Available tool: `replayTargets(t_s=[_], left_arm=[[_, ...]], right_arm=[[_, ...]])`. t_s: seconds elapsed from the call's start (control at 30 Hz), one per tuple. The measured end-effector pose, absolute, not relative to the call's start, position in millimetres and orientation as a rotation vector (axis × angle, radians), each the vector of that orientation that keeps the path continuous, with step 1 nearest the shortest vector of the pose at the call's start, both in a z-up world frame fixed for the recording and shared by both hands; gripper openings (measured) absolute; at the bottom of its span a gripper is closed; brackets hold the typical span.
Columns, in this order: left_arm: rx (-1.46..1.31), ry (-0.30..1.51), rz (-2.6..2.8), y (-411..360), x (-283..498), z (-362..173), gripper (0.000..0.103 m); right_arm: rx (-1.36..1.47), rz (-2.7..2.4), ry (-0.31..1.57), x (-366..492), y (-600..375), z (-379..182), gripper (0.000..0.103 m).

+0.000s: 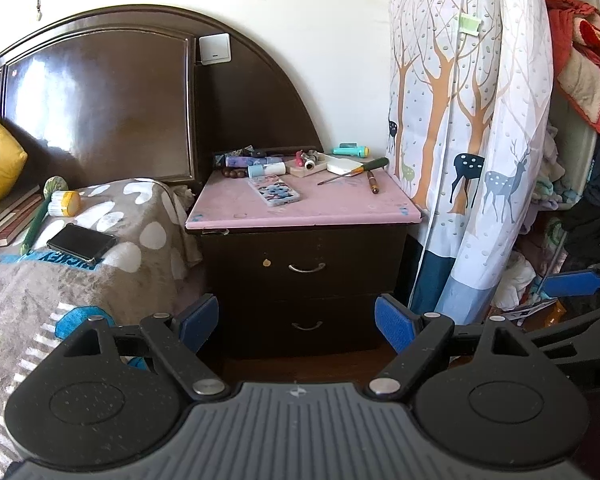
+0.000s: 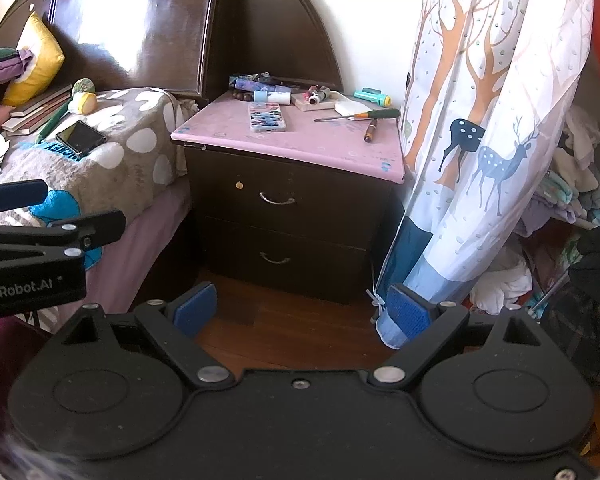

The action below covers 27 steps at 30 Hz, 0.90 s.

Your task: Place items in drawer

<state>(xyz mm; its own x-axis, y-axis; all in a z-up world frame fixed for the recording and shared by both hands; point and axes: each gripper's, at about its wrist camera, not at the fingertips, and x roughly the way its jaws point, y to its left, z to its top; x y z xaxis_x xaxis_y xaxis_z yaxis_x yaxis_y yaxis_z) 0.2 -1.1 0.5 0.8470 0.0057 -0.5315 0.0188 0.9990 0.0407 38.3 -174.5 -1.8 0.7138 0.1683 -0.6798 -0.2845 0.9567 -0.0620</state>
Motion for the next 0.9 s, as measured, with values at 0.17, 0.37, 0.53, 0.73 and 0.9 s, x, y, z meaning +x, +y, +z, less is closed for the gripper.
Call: replayTargets(t_s=[0.17,0.37,0.53,0.73,0.9], left_arm=[[0.055,0.56,-0.014,-3.0,1.2,2.5,0.086],[0.024,0.553,0.007,-2.3,-1.6,4.4,0.086],[0.026,0.555,0.005,-2.0,-5.5,6.1,0.086],[0.027,0.559,0.007,-5.5,-1.1,6.7,0.086],[0.027,0.558,0.007,-6.1,-2.4,7.7,0.086]], right_arm=[[-0.179,0.247,0.731,38.6,-173.5,-0.7,0.094],[-0.175,0.249,0.729,37.8,-176.0,-1.0,0.094],[-0.179,0.251,0.735,38.4,-173.8,-1.5,0.094],[-0.18,0.251,0.737,39.3,-174.1,-1.3,0.094],[-0.18,0.249,0.737,39.2,-172.9,-1.1,0.093]])
